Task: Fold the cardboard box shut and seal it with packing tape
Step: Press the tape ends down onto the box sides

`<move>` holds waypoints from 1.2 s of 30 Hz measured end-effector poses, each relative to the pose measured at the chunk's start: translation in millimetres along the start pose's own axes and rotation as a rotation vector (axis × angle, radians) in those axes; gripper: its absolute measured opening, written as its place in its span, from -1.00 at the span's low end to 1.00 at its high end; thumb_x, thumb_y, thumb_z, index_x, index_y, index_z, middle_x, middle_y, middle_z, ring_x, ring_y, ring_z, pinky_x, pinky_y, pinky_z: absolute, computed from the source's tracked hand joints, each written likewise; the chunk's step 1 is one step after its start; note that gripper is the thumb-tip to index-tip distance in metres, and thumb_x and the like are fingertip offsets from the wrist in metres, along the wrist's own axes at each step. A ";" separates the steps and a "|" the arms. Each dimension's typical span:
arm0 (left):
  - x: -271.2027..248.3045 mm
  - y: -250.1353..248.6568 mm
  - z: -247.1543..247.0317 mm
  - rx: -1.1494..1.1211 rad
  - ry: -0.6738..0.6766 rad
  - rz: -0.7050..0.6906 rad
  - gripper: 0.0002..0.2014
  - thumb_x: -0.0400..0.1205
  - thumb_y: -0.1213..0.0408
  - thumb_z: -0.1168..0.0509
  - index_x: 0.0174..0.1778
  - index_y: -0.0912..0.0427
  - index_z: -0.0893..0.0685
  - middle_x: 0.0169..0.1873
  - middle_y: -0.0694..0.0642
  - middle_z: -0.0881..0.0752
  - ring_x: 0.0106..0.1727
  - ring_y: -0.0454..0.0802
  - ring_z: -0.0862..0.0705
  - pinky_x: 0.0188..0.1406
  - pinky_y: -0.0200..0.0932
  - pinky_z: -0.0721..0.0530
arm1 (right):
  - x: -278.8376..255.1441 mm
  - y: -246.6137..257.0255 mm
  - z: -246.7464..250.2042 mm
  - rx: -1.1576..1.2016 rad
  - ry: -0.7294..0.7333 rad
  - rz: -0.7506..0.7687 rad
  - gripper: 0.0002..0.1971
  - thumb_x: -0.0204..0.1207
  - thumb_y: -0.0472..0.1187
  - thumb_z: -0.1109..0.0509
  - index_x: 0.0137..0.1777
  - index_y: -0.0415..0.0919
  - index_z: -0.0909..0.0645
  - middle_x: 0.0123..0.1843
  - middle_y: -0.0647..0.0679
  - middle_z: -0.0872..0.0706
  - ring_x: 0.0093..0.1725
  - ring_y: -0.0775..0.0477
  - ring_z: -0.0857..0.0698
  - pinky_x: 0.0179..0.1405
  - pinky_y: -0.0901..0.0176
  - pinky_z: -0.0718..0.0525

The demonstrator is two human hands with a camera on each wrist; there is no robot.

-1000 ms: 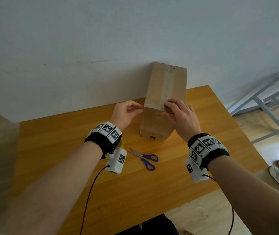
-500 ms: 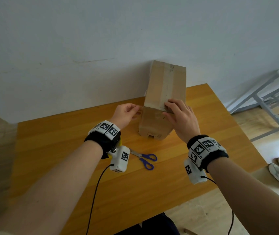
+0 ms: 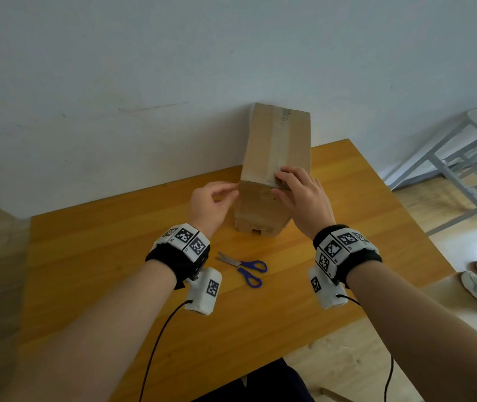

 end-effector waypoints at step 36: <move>29.0 -43.3 -27.5 0.353 0.314 -0.403 -0.80 0.54 0.34 -0.39 0.07 0.22 -0.66 -0.02 0.14 -0.74 -0.03 -0.02 -0.71 0.04 -0.11 -0.72 | 23.5 7.6 3.2 -0.159 -0.108 -0.039 -0.51 0.36 0.22 -0.47 -0.13 -0.25 -0.54 -0.12 -0.17 -0.60 -0.15 -0.20 -0.57 -0.13 -0.06 -0.58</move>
Point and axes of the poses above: each hand's wrist, its own x-axis towards the middle knuckle, its own z-axis out of the back of the hand, y = z × x, the point moved 9 cm from there along x, towards the middle knuckle
